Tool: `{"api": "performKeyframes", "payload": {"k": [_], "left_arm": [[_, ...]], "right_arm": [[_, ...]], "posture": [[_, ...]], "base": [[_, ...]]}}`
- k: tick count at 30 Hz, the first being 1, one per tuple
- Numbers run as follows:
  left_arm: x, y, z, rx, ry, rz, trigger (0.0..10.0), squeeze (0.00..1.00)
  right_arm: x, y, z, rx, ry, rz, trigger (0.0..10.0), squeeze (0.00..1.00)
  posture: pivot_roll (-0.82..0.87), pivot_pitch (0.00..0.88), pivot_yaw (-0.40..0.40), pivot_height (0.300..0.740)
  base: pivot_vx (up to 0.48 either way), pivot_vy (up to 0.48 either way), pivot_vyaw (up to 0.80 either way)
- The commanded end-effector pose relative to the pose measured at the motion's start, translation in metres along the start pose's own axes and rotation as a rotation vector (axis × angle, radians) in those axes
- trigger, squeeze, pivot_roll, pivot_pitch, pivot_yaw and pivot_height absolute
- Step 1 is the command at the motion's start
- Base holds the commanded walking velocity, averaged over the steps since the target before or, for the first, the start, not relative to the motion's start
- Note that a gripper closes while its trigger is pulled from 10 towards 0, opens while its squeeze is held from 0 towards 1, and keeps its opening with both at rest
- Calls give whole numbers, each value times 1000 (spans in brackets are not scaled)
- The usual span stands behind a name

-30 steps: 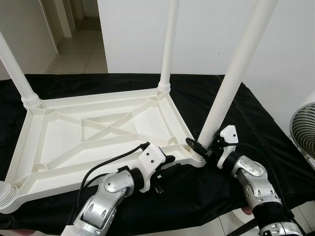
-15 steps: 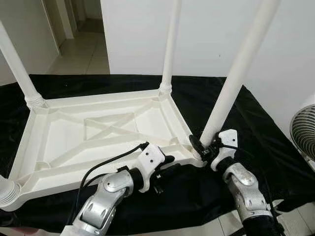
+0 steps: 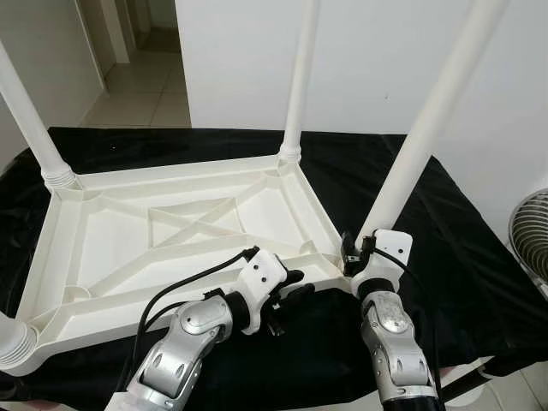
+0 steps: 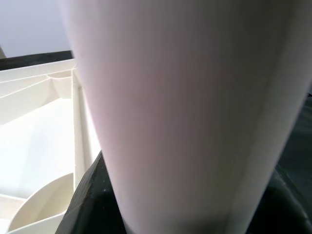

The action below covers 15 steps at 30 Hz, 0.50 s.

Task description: Building children table

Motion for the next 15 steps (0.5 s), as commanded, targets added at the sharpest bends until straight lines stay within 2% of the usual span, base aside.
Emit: {"api": "performKeyframes", "payload": {"k": [1,2,3,4,10,12,15], "left_arm": [[1,-1,2,-4,-2,9,10000,0],[1,-2,2,-4,-3,9,10000,0],[2,-2,2,-6,-2,8,10000,0],[2,-2,2,-6,-4,9,10000,0],[2,-2,2,-7,-4,11,10000,0],[2,-3,3,-10,-2,16,10000,0],[2,-3,3,-14,0,19,10000,0]], "right_arm": [[-9,6,-17,81,14,-53,10000,0],[-8,6,-16,80,9,-47,10000,0],[-9,6,-16,76,8,-47,10000,122],[-7,6,-14,68,3,-37,10000,1000],[-3,5,-9,38,-4,3,10000,1000],[-7,0,-3,18,-22,65,10000,1000],[-14,-4,0,7,0,78,10000,1000]], "posture": [[9,2,-23,740],[9,2,-23,740],[9,2,-23,740],[12,0,-26,740],[12,0,-27,740],[12,0,-29,740],[12,0,-30,740]], "base": [[0,0,0],[0,0,0],[0,0,0],[0,0,0],[0,0,0],[0,0,0],[0,0,0]]}}
Point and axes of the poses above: a point about 5 cm out from each wrist's last joint towards the gripper, its own y axis pointing back from the gripper into the wrist, its own z axis along the axis of the wrist's last joint, x = y × z, the point moved 1 cm from there along -y, pointing out of the wrist towards the gripper, and after that the axes turned 4 degrees about -y, right-handed, at the moved point
